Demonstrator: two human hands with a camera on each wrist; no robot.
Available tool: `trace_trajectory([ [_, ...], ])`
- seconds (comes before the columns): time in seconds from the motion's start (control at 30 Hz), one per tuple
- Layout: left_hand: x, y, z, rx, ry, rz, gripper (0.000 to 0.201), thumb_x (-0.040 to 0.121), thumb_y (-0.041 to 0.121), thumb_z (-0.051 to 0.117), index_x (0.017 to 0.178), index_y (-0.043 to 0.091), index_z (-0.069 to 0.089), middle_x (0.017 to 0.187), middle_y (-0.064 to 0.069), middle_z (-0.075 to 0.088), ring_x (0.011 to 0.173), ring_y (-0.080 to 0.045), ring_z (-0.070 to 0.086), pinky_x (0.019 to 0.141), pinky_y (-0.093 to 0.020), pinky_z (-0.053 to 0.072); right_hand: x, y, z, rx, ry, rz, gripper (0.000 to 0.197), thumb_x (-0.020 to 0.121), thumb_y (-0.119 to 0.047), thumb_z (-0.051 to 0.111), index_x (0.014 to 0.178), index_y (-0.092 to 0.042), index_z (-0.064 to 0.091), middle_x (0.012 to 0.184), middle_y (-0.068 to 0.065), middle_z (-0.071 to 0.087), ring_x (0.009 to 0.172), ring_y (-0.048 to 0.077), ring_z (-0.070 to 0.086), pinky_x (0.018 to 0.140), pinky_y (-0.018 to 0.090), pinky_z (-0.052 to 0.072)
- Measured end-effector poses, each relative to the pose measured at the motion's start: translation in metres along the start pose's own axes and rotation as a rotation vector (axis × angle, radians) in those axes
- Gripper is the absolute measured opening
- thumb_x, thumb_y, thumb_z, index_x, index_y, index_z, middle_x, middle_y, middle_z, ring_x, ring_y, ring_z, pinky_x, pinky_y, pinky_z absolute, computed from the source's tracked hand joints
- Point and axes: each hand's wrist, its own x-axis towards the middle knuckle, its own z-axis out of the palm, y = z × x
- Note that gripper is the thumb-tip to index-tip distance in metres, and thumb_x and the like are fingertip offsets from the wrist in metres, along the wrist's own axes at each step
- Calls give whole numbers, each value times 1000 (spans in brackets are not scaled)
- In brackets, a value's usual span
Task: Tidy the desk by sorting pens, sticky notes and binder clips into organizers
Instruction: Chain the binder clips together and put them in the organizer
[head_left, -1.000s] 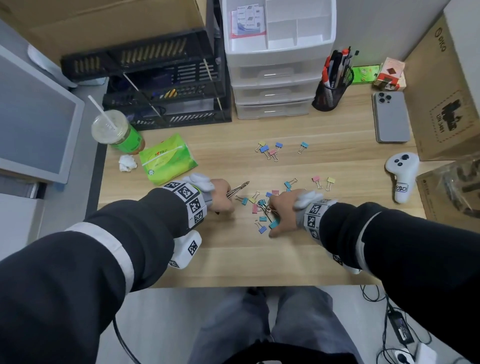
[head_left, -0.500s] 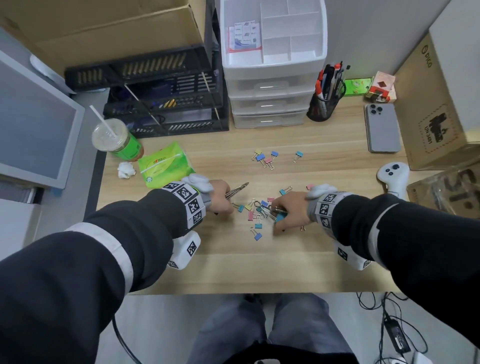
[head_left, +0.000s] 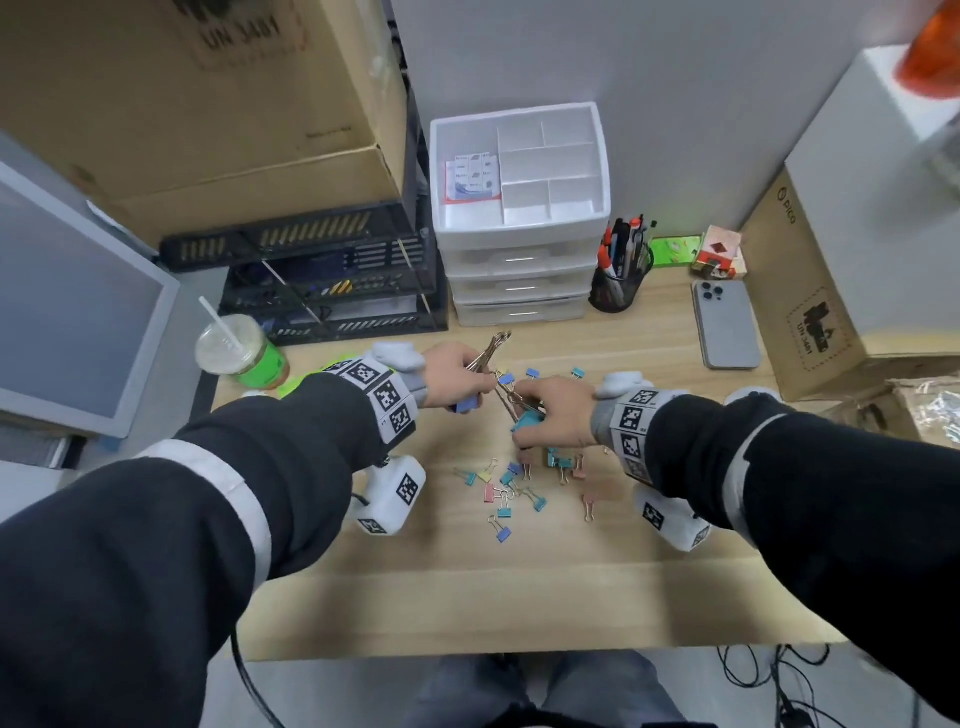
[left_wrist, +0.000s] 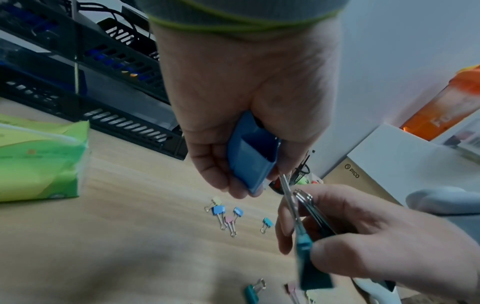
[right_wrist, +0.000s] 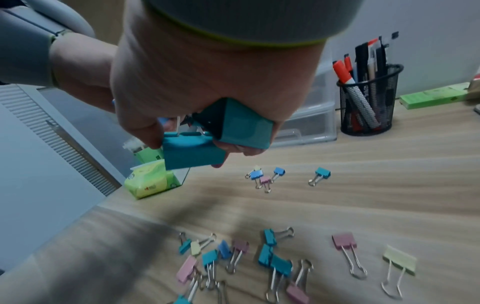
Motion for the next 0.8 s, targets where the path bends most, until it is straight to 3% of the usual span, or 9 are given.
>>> trace_trajectory([
  [0.1,1,20,-19,49,-11,27,16,90,22,65,80,10,69,76,-12,75,58,-16,64,52,-20,49,3,-8,-21,142,48,-10,21,87,-44,61,85,-24,58,81,-1,63,79,23,59,62,31,46],
  [0.27,4,64,-60,103,60,70,21,85,20,66,78,2,73,67,-11,72,46,-10,56,47,-16,46,8,-27,-79,566,113,45,32,96,-31,37,82,-19,63,87,-1,68,71,18,52,57,26,48],
  [0.33,7,83,-78,134,110,91,21,85,24,68,75,6,74,67,-8,72,47,-9,54,49,-18,44,16,-31,-104,560,149,8,31,97,-24,36,82,-15,62,87,3,65,76,19,51,66,28,45],
  [0.43,14,104,-97,149,159,116,18,85,24,70,73,11,71,65,-4,69,53,-12,54,52,-21,43,28,-34,-128,586,142,-38,21,96,-16,46,88,-7,63,85,7,57,79,19,50,68,28,43],
  [0.53,20,123,-112,163,204,134,19,84,19,68,65,14,67,50,5,62,43,-4,50,42,-13,38,32,-34,-152,550,157,-68,19,99,-16,49,93,-8,64,84,5,58,78,19,51,68,30,44],
  [0.6,23,132,-120,141,221,155,17,84,15,66,68,8,69,52,3,63,36,-1,47,38,-10,35,31,-35,-167,496,203,-111,20,99,-15,48,92,-7,64,85,5,58,77,18,51,70,28,44],
  [0.67,27,143,-130,130,236,174,16,84,15,64,74,5,71,63,-7,69,43,-4,53,42,-11,41,34,-32,-185,455,246,-143,17,99,-15,51,87,-9,62,83,3,57,72,15,49,63,19,42],
  [0.73,33,152,-139,118,252,196,17,85,17,64,71,9,68,64,-9,69,50,-11,56,45,-11,43,38,-28,-204,441,281,-158,18,98,-17,57,81,-14,58,80,1,59,67,11,48,58,10,39],
  [0.8,38,160,-145,84,276,218,20,87,19,64,68,11,63,59,-7,65,49,-12,54,44,-12,44,43,-23,-221,413,322,-175,20,98,-22,60,79,-15,63,82,1,65,71,11,53,68,16,42],
])
